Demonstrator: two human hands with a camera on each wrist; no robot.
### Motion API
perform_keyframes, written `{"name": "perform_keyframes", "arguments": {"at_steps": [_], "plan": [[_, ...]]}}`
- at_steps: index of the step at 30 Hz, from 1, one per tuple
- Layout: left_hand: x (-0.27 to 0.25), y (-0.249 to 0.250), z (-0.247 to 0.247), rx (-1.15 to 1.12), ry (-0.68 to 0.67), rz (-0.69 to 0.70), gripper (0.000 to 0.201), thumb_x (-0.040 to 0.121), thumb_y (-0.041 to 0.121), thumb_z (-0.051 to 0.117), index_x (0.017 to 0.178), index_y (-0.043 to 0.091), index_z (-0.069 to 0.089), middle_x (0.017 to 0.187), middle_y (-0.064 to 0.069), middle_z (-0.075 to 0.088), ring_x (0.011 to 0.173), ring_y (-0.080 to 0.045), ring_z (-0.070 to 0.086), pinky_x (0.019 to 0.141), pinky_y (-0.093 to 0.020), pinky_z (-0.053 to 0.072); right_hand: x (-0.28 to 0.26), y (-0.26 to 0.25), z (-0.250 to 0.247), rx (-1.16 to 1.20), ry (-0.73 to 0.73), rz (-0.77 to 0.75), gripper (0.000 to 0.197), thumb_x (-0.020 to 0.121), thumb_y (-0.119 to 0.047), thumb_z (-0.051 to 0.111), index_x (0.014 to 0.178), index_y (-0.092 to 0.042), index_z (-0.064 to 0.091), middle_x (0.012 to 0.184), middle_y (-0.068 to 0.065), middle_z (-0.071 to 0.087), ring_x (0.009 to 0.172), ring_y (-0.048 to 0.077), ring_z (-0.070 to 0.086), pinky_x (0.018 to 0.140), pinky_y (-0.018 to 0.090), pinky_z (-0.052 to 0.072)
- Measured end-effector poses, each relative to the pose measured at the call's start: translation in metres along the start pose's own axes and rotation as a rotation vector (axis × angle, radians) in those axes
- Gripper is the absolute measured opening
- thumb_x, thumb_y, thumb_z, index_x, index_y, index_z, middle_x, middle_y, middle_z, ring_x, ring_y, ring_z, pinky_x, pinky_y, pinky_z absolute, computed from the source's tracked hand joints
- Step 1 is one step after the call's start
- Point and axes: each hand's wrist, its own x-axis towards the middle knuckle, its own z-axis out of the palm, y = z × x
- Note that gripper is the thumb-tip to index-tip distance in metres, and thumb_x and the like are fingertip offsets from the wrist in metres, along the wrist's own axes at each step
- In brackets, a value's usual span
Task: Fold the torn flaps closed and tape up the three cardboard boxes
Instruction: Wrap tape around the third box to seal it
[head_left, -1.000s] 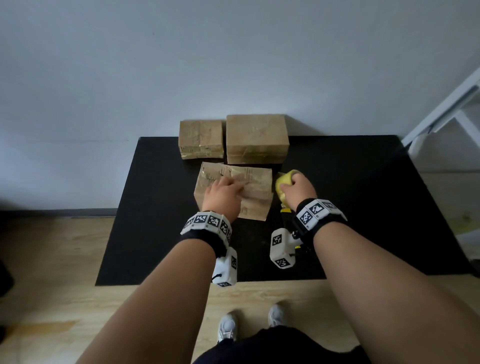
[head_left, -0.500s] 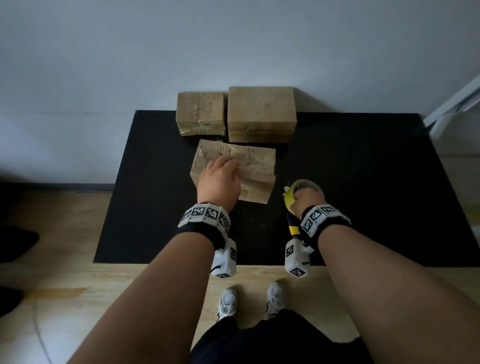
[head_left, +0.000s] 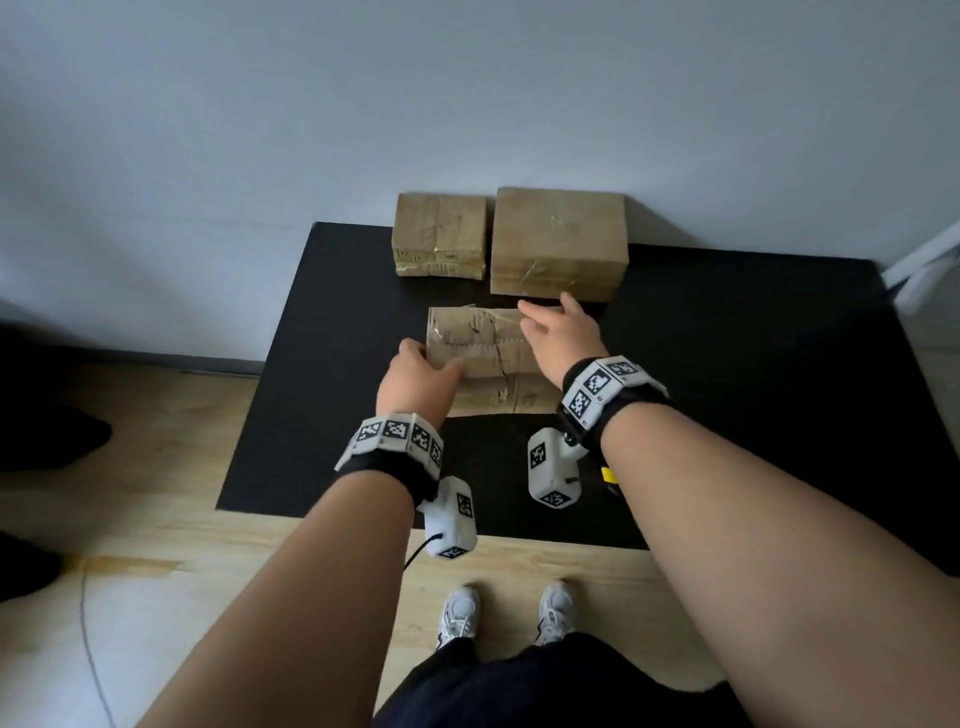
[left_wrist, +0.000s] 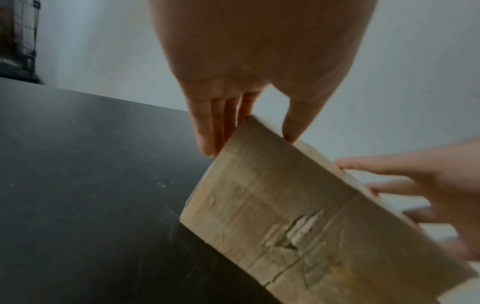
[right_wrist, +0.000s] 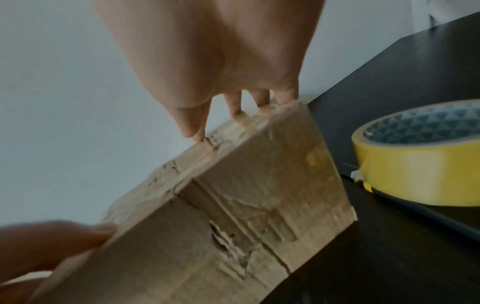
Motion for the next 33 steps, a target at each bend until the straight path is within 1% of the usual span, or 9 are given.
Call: {"name": "perform_keyframes", "arguments": {"at_steps": [3,7,9,11,14,20,25,30,33], "plan": [[-0.003,-0.006,-0.001,-0.025,0.013,-0.066,0.038,0.093,0.05,0.047,0.111,0.016,0.043,0.114,-0.006,0.058,0.091,-0.023,0.059,0.075,-0.037,0.049,0.002,0.006,0.014,-0.15,-0.011,-0.101,0.042,0.104,-0.028,0.043,0.14,-0.049,0.045,0.163,0.001,0.012,0.149,0.029,0.011,0.116,0.043,0.024],[-0.002,-0.005,-0.005,0.102,0.1,0.082,0.06,0.097,0.042,0.049,0.147,0.017,0.027,0.148,-0.007,0.036,0.127,-0.026,0.045,0.096,-0.038,0.045,0.006,0.009,0.016,-0.181,0.013,-0.183,0.046,0.102,-0.022,0.049,0.142,-0.044,0.045,0.163,0.005,0.014,0.147,0.033,0.014,0.118,0.041,0.024],[0.0,0.002,-0.001,0.312,0.143,0.356,0.063,0.099,0.041,0.041,0.154,0.027,0.013,0.162,0.001,0.011,0.148,-0.023,0.015,0.119,-0.042,0.021,0.006,0.007,0.014,-0.102,0.008,-0.172,0.047,0.101,-0.017,0.051,0.142,-0.039,0.047,0.163,0.007,0.015,0.148,0.034,0.012,0.12,0.04,0.018],[0.005,0.008,0.006,0.559,0.004,0.553,0.062,0.1,0.052,0.026,0.155,0.032,0.004,0.162,0.007,-0.008,0.149,-0.017,-0.01,0.121,-0.045,-0.002,0.004,0.007,0.011,-0.023,0.0,-0.153,0.05,0.1,-0.011,0.051,0.144,-0.035,0.047,0.163,0.007,0.013,0.15,0.03,0.01,0.122,0.04,0.014],[0.009,0.004,0.014,0.788,-0.174,0.592,0.078,0.094,0.069,0.02,0.154,0.029,-0.008,0.161,0.006,-0.018,0.147,-0.017,-0.019,0.12,-0.049,-0.008,-0.002,0.007,0.007,0.03,-0.022,-0.117,0.053,0.1,-0.01,0.05,0.148,-0.032,0.041,0.164,0.003,0.009,0.151,0.022,0.006,0.122,0.038,0.014],[0.011,0.005,0.021,0.868,-0.052,0.596,0.083,0.092,0.066,0.036,0.155,0.027,-0.002,0.163,0.002,-0.009,0.149,-0.021,-0.007,0.12,-0.052,0.0,-0.012,0.006,0.001,0.029,0.118,0.02,0.056,0.099,-0.016,0.051,0.151,-0.028,0.034,0.161,0.005,0.018,0.145,0.024,0.027,0.112,0.037,0.032],[0.003,0.015,0.023,0.823,0.104,0.508,0.085,0.085,0.07,0.044,0.15,0.02,0.02,0.151,-0.004,0.023,0.136,-0.027,0.025,0.107,-0.048,0.027,-0.024,0.011,-0.003,0.17,0.209,0.288,0.048,0.098,-0.027,0.055,0.143,-0.018,0.04,0.137,0.009,0.046,0.112,0.028,0.058,0.078,0.035,0.046],[-0.002,0.022,0.018,0.678,0.142,0.464,0.074,0.087,0.071,0.036,0.142,0.022,0.039,0.138,-0.003,0.04,0.126,-0.026,0.034,0.106,-0.042,0.025,-0.023,0.01,-0.005,0.219,0.03,0.189,0.05,0.102,-0.019,0.045,0.151,-0.023,0.034,0.141,0.002,0.053,0.125,0.023,0.053,0.099,0.035,0.042],[-0.004,0.017,0.016,0.552,0.104,0.48,0.049,0.097,0.048,0.036,0.141,0.028,0.046,0.141,-0.001,0.038,0.128,-0.024,0.033,0.109,-0.04,0.024,-0.025,0.009,-0.004,0.215,0.041,0.188,0.048,0.102,-0.025,0.048,0.148,-0.023,0.037,0.138,0.004,0.055,0.121,0.024,0.056,0.091,0.035,0.045]]}}
